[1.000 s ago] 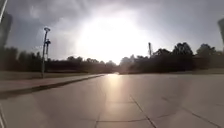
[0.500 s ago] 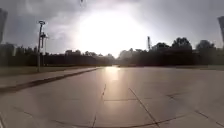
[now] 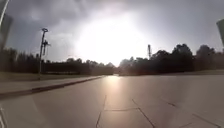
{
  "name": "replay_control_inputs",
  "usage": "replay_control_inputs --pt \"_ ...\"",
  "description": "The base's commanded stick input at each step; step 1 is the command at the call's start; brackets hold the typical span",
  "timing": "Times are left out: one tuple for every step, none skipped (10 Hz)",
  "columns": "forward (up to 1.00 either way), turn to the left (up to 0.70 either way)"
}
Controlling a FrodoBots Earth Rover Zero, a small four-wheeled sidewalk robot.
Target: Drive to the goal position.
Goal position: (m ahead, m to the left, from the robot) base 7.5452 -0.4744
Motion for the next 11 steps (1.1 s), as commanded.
replay_control_inputs --pt "0.7 0.0" --pt "0.7 0.0" --pt "0.7 0.0" --pt "0.7 0.0" --pt "0.7 0.0" --pt "0.7 0.0" --pt "0.7 0.0" --pt "0.7 0.0" --pt "0.7 0.0" --pt "0.7 0.0" --pt "0.7 0.0"
